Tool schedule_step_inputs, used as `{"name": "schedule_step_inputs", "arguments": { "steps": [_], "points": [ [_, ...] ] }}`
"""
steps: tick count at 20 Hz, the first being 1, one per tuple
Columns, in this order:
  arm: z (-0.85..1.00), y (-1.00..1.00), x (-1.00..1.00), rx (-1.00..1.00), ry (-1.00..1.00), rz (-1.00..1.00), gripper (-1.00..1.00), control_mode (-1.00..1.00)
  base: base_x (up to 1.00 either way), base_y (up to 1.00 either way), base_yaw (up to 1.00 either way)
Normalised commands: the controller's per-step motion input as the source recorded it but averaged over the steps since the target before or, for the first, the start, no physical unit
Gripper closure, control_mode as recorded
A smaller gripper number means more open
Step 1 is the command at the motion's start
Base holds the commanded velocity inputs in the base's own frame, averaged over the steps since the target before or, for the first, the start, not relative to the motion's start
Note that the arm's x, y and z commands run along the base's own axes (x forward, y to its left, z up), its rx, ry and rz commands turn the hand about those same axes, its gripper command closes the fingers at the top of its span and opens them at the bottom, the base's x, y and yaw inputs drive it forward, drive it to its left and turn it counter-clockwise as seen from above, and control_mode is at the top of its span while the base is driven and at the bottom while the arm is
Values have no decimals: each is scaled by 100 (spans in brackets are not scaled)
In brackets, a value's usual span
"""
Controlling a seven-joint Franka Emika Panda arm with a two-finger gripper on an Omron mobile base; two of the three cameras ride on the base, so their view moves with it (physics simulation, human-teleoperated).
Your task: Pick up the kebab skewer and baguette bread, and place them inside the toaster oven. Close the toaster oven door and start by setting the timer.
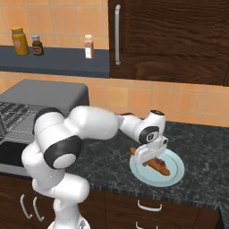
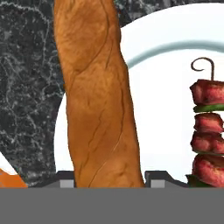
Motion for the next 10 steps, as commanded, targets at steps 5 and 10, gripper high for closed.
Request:
{"name": "schedule_step_inputs", "arguments": {
  "steps": [5,10],
  "points": [
    [55,28,-39,-9,0,0,100,-100,0,0,0],
    [54,56,-12,-8,-1,8,100,-100,0,0,0]
  ]
}}
